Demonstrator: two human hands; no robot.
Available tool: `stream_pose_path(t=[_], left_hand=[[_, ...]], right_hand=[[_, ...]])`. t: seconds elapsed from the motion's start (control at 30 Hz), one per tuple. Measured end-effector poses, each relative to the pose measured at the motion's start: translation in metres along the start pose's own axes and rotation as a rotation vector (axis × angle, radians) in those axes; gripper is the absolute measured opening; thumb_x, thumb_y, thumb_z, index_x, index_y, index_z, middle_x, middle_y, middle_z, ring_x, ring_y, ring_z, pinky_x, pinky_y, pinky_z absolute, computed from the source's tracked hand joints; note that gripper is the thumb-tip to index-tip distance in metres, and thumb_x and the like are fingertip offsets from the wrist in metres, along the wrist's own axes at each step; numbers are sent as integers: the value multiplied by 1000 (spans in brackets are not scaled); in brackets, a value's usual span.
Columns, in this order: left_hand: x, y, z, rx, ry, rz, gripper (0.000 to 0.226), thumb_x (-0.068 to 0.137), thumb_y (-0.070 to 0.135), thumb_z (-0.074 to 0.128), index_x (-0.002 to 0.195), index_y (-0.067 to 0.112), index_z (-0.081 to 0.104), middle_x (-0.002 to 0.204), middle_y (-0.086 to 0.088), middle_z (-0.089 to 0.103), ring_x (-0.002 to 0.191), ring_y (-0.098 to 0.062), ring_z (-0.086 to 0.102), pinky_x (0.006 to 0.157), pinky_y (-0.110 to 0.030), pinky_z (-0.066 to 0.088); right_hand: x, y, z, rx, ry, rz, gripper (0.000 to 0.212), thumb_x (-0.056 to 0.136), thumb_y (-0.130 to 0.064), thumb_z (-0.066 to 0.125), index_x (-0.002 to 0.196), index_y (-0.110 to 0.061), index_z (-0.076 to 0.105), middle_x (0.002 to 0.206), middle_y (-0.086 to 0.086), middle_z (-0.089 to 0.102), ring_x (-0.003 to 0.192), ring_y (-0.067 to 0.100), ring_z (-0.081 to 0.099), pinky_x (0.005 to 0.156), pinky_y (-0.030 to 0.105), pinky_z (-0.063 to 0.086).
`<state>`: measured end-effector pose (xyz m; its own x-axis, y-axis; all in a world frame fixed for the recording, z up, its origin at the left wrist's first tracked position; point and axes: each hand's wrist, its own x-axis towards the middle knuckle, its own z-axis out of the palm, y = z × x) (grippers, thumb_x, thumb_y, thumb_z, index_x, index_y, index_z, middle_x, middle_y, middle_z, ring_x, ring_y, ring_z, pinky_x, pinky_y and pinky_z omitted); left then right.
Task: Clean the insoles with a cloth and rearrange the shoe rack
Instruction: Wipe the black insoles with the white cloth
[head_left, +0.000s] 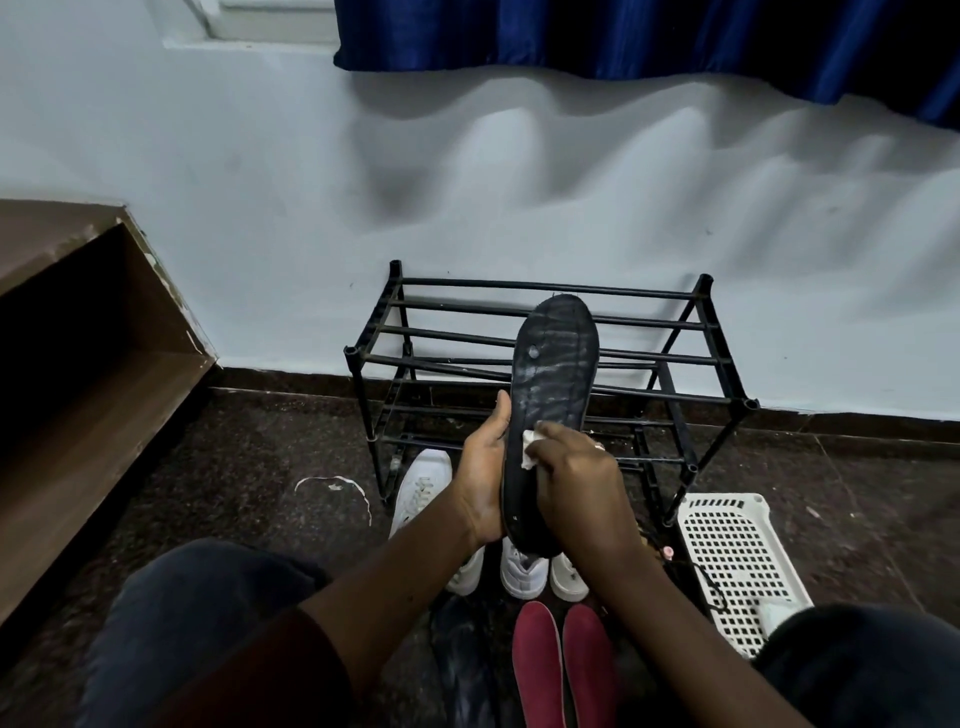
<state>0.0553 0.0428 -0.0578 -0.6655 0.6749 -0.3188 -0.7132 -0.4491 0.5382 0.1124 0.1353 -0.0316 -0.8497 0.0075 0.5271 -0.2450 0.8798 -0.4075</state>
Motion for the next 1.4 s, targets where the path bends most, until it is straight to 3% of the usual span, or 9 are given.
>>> stream_pose_path(t=[0.17, 0.33, 0.57, 0.7, 0.83, 1.0, 1.13, 1.3, 1.4], left_hand=[[-2, -2, 1, -112, 55, 36, 77, 85, 67, 39, 135, 9, 50, 134, -19, 53, 112, -35, 60, 89, -42, 50], [1, -3, -1, -98, 65, 64, 70, 86, 64, 40, 128, 10, 57, 127, -14, 59, 114, -32, 59, 88, -43, 48], [5, -10, -4, -55, -36, 63, 71, 92, 60, 27, 95, 8, 76, 95, -11, 72, 86, -23, 70, 72, -29, 57], [5, -6, -12, -52, 58, 87, 76, 85, 65, 39, 124, 3, 61, 136, -17, 49, 125, -29, 49, 109, -35, 36], [2, -1, -9, -35, 67, 113, 81, 77, 70, 44, 113, 2, 67, 148, -27, 29, 84, -21, 60, 100, -35, 30], [0, -1, -9, -25, 103, 100, 89, 83, 68, 39, 140, 0, 41, 152, -22, 22, 131, -29, 28, 117, -36, 12], [-1, -6, -9, -76, 76, 69, 71, 89, 64, 32, 124, 8, 57, 114, -12, 63, 102, -25, 64, 87, -33, 53], [-1, -1, -9, -54, 50, 91, 72, 85, 63, 48, 122, 2, 59, 99, -12, 64, 82, -16, 64, 81, -15, 48], [2, 3, -14, -84, 16, 102, 75, 86, 69, 34, 123, 8, 58, 115, -20, 64, 93, -26, 68, 70, -28, 50]], right_hand=[[-19, -9, 11, 76, -72, 6, 8, 70, -2, 63, 76, -1, 69, 82, 11, 68, 79, 20, 64, 77, 27, 44], [-24, -16, -3, 207, -94, 70, 16, 79, 3, 57, 89, -10, 54, 69, 7, 60, 59, 19, 56, 48, 27, 38], [11, -2, -7, 216, 97, 363, 16, 91, -4, 50, 104, -8, 42, 80, 16, 67, 68, 35, 63, 54, 40, 50], [1, -13, 3, 276, 62, 395, 25, 86, -3, 58, 103, -12, 42, 85, 7, 71, 77, 26, 67, 61, 36, 53], [-19, -24, 5, 376, -45, 422, 31, 86, -7, 61, 108, -16, 42, 89, 5, 72, 84, 21, 67, 70, 34, 52], [-2, -16, 2, 380, 1, 446, 30, 84, -2, 62, 104, -13, 43, 89, 5, 71, 85, 20, 67, 73, 37, 53], [19, -9, 2, 393, 73, 453, 29, 84, 0, 62, 104, -10, 44, 95, 3, 71, 90, 15, 67, 76, 24, 52], [7, -14, 2, 337, -22, 378, 25, 84, 1, 61, 95, -15, 46, 93, 1, 72, 85, 15, 67, 73, 24, 51], [-21, -21, 2, 326, -117, 319, 32, 83, 4, 57, 90, -25, 46, 83, 1, 70, 73, 14, 66, 60, 24, 52]])
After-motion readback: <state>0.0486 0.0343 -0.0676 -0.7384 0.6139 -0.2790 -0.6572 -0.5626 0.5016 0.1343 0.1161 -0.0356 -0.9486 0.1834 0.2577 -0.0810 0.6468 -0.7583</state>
